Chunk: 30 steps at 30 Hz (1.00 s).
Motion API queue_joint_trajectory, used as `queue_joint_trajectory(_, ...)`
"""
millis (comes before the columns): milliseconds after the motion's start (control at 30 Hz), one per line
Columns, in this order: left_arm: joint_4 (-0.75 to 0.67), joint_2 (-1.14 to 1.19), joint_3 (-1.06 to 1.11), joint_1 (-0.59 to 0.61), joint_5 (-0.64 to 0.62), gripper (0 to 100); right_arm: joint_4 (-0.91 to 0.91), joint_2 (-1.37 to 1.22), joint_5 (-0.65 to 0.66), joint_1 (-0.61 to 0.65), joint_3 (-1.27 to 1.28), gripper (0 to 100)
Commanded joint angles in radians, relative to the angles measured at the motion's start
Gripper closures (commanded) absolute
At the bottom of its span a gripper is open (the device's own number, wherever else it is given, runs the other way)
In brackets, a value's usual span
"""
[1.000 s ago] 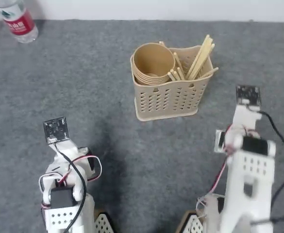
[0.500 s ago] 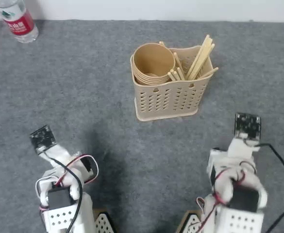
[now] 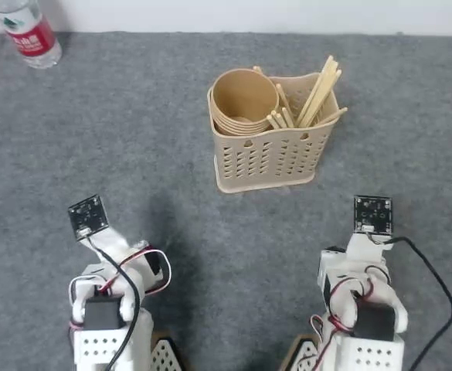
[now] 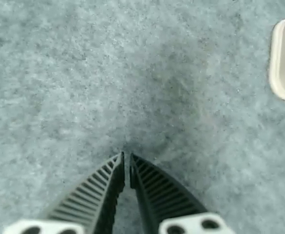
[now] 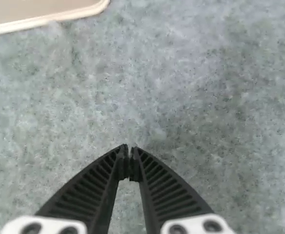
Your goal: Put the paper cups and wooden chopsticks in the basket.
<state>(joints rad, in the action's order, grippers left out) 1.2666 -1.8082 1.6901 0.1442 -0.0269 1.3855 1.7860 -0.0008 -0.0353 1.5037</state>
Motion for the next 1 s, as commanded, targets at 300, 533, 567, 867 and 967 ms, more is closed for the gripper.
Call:
queue_joint_trajectory(300, -0.006, -0.009, -0.007, -0.018, 0.218, 98, -0.013, -0.007, -0.015, 0.038, -0.005, 99.1)
queue_joint_trajectory(533, 0.002, -0.008, -0.007, -0.012, 0.361, 98, -0.013, -0.007, -0.008, 0.071, -0.005, 99.1)
queue_joint_trajectory(567, 0.002, -0.008, -0.007, -0.012, 0.367, 98, -0.013, -0.007, -0.008, 0.071, -0.005, 99.1)
queue_joint_trajectory(867, 0.041, -0.008, -0.007, -0.012, 0.626, 98, -0.013, -0.007, -0.006, 0.071, -0.005, 99.1)
queue_joint_trajectory(967, 0.041, -0.008, -0.007, -0.012, 0.621, 98, -0.013, -0.007, -0.006, 0.076, -0.005, 99.1)
